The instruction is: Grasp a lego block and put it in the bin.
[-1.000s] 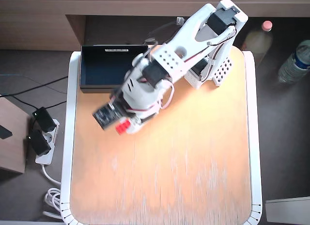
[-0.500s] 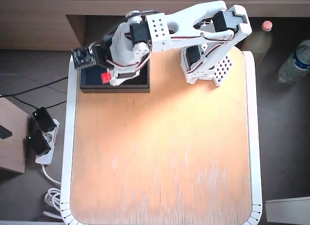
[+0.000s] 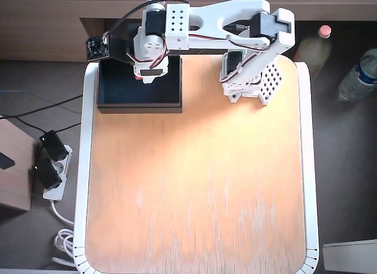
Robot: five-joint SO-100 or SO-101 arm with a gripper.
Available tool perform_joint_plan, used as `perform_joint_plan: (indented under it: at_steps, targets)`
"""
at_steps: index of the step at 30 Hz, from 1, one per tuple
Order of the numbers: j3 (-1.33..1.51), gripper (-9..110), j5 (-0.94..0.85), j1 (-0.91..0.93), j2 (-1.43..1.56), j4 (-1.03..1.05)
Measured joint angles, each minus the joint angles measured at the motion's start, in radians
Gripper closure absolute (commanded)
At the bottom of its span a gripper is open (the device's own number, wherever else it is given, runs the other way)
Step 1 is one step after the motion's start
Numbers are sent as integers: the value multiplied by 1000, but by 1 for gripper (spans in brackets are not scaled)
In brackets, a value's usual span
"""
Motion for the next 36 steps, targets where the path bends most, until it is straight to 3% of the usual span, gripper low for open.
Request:
perform_joint_plan:
  at_steps: [16,26,36]
  targets:
    - [-2,101,-55,6,-132,-207]
    - [-2,101,-58,6,-141,-232]
    - [-2,87,-58,6,-141,-241]
